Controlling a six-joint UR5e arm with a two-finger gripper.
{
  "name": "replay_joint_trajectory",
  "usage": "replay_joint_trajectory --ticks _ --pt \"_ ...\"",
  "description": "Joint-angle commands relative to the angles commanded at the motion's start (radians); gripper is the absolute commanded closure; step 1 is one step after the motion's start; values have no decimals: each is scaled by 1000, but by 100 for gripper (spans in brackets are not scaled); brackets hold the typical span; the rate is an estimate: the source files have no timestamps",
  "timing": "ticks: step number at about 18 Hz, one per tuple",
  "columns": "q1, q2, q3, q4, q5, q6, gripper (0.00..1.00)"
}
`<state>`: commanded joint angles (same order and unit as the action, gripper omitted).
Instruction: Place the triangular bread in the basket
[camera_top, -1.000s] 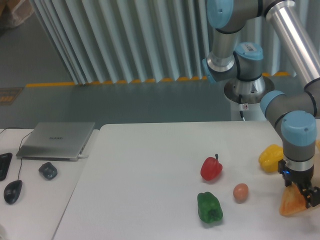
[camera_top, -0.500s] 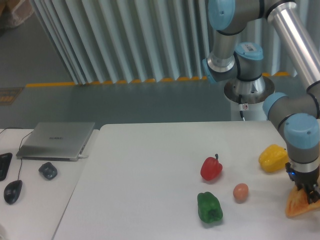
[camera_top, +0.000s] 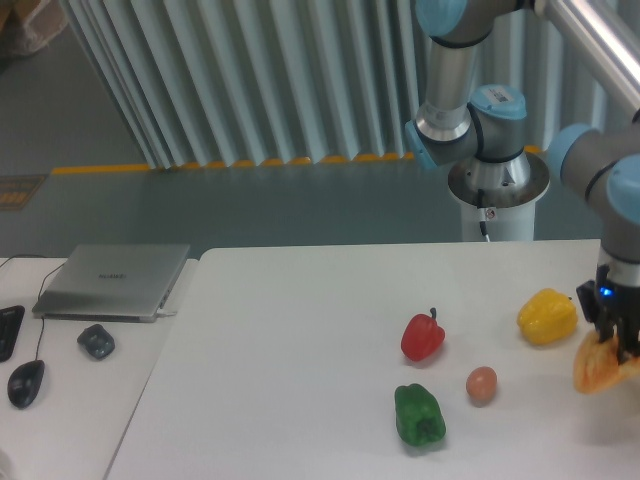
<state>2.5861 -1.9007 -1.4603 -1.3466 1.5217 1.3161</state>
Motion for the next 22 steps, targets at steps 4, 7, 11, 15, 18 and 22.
replay_joint_trajectory --ticks 4,7,11,15,18,22 --pt "63 18 2 -19 6 210 69" --pt "127 20 12 -19 8 369 69" --pt "187 6 23 -3 76 586 69" --pt "212 -17 17 53 78 653 69" --pt "232 -41 15 81 78 692 68" --pt "238 -58 14 103 78 729 66"
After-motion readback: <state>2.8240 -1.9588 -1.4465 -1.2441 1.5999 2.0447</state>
